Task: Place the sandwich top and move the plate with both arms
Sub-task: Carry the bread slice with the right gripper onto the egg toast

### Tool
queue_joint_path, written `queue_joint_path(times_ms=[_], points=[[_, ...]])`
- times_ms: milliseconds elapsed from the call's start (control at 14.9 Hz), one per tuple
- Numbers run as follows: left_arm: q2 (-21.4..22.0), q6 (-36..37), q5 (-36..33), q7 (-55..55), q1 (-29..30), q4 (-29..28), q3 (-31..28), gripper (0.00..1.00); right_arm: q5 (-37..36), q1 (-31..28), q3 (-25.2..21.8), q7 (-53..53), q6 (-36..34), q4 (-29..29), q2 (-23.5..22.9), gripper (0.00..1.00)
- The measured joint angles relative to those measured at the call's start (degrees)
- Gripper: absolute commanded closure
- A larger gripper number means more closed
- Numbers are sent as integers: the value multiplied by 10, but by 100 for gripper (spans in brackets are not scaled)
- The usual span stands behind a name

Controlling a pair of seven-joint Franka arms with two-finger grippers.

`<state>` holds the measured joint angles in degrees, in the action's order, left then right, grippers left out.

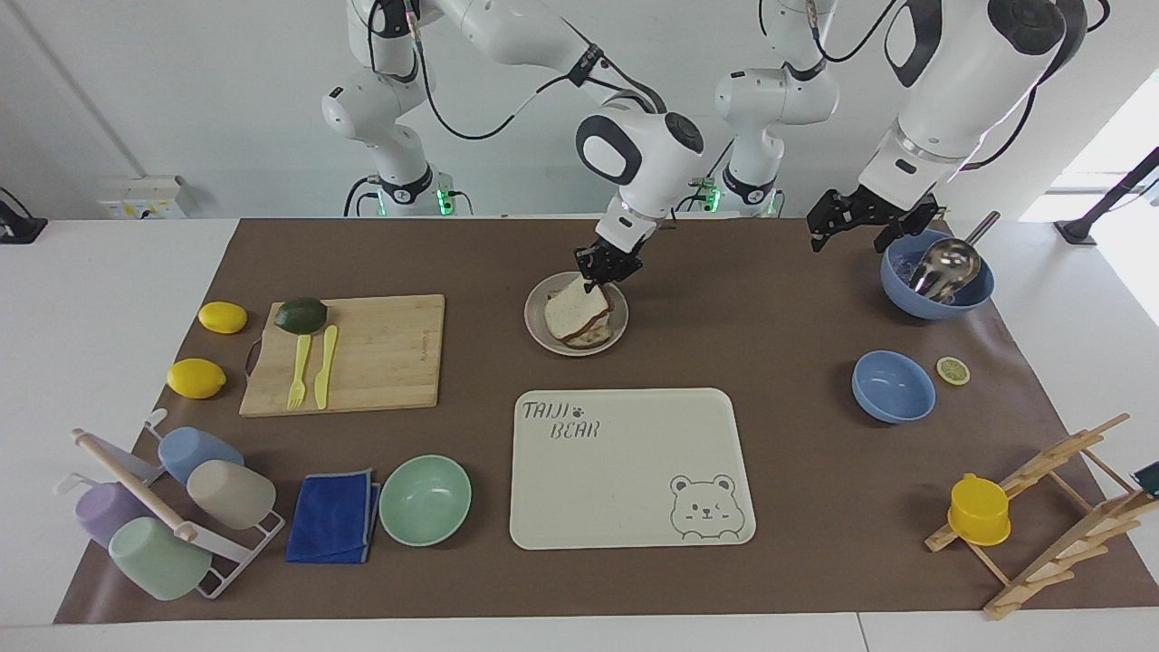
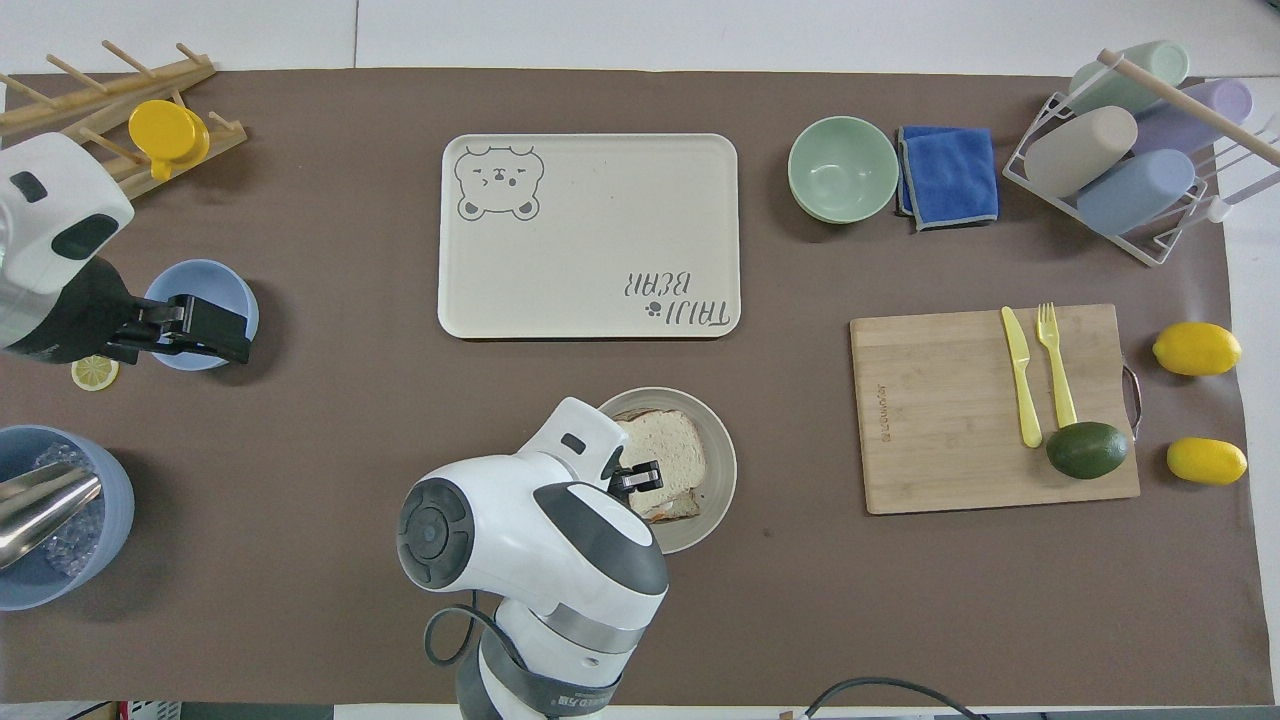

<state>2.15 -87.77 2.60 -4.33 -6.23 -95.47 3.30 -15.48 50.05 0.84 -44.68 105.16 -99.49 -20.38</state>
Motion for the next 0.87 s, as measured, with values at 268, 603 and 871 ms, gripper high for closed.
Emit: queue_joint_path(times_ms=[268, 603, 871], points=[[0, 0, 0, 0, 0, 0, 0, 0, 37, -1, 0, 0, 35, -12, 0, 0], [0, 0, 0, 0, 0, 0, 0, 0, 51, -19, -1, -1, 54, 19, 11, 0], [0, 0, 0, 0, 0, 0, 0, 0, 95, -167, -6, 115, 18, 46, 94, 0]])
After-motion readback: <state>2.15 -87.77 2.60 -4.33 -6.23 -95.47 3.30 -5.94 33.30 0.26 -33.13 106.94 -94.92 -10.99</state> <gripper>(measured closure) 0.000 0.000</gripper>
